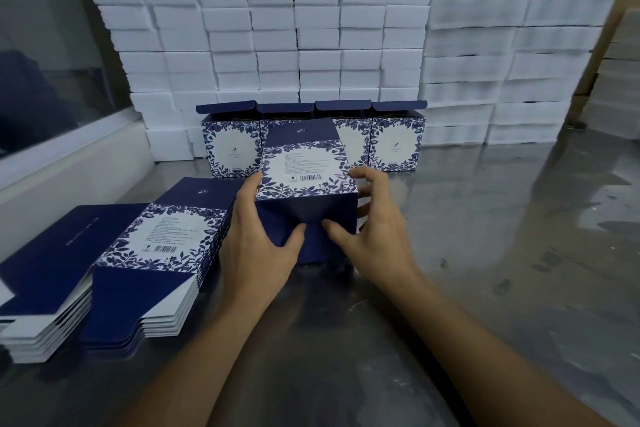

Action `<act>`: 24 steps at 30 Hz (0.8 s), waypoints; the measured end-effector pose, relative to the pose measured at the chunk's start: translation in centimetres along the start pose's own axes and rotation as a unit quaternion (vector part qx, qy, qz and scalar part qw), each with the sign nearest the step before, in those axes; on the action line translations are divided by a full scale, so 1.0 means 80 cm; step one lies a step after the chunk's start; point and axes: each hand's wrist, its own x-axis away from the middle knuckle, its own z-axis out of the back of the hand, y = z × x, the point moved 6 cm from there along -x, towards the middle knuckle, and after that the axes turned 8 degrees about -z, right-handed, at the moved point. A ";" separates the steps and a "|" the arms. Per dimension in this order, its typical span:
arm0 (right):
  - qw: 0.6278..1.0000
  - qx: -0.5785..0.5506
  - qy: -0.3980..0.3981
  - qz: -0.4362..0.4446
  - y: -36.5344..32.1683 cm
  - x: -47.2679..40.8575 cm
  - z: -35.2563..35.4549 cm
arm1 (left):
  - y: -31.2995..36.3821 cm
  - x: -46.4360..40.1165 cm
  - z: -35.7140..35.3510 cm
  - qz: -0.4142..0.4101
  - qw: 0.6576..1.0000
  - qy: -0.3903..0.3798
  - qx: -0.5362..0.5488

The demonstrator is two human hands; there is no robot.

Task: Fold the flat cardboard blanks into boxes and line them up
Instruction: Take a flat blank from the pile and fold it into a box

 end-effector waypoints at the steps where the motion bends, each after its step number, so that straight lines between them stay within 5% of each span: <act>1: 1.000 0.002 0.006 0.002 -0.001 0.001 0.000 | 0.001 0.000 0.001 -0.003 1.000 0.007 -0.001; 17: 0.997 -0.068 -0.006 -0.038 0.002 0.005 -0.001 | 0.002 -0.002 0.004 -0.005 1.000 -0.006 -0.007; 24: 0.992 -0.116 0.015 -0.057 0.000 0.005 0.005 | 0.013 -0.001 0.003 -0.011 0.987 -0.003 0.160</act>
